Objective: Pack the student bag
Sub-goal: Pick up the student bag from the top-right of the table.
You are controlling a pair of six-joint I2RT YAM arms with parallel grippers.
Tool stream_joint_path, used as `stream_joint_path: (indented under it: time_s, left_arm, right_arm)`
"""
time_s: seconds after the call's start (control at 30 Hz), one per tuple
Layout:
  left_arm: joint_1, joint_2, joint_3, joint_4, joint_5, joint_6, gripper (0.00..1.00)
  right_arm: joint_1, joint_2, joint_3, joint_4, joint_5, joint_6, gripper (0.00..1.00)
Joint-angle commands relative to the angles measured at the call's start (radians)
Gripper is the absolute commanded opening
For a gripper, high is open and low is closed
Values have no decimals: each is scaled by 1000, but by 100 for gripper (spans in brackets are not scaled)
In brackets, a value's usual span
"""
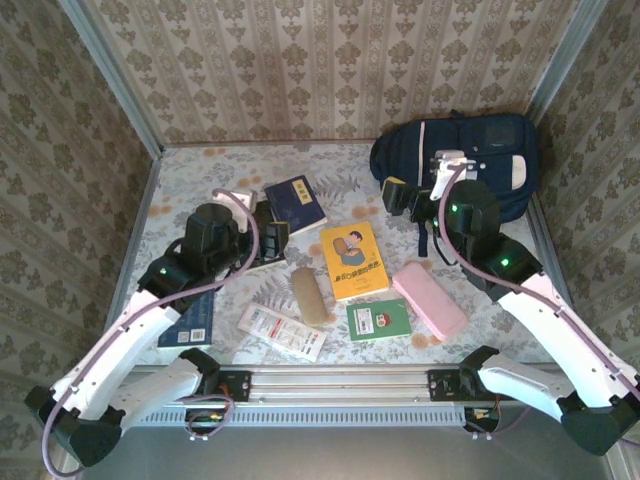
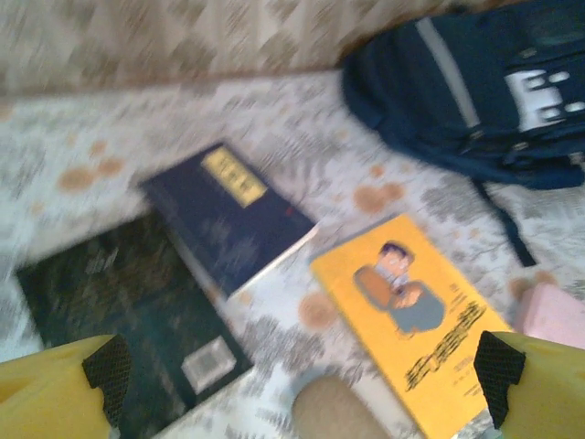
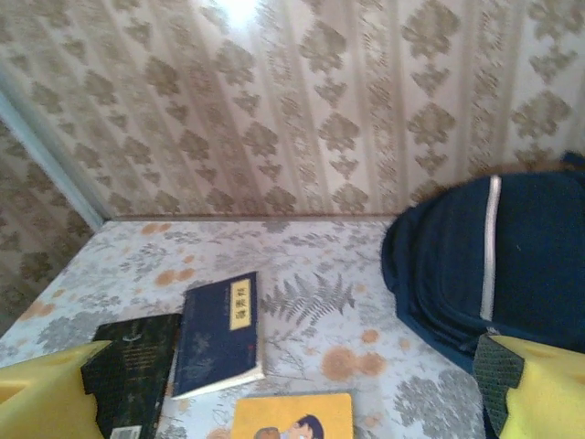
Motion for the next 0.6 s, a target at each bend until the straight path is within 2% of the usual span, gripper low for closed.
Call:
stream_joint_path:
  time_s: [0.0, 0.03, 0.13, 0.23, 0.3, 0.37, 0.47, 0.57]
  left_arm:
    - [115, -32, -78, -104, 94, -214, 100]
    - [142, -21, -80, -120, 134, -225, 100]
    - [182, 35, -70, -217, 207, -186, 100]
    - [171, 39, -84, -295, 209, -192, 100]
    - [159, 1, -135, -264, 234, -192, 100]
    - [129, -37, -166, -254, 209, -183, 100]
    - [135, -78, -131, -300, 162, -180, 100]
    - [135, -122, -94, -333, 157, -149, 100]
  right_arm:
    - [-152, 177, 107, -223, -119, 125, 100]
    - [-170, 271, 184, -316, -88, 131, 100]
    - [-180, 491, 304, -369, 35, 174, 100]
    - [-205, 670, 422, -418, 9, 186, 100]
    - [-217, 755, 463, -368, -7, 144, 97]
    - [-236, 865, 560, -375, -2, 118, 93]
    - [-265, 1046, 756, -436, -5, 86, 88]
    - [-284, 1174, 905, -478, 49, 49, 85]
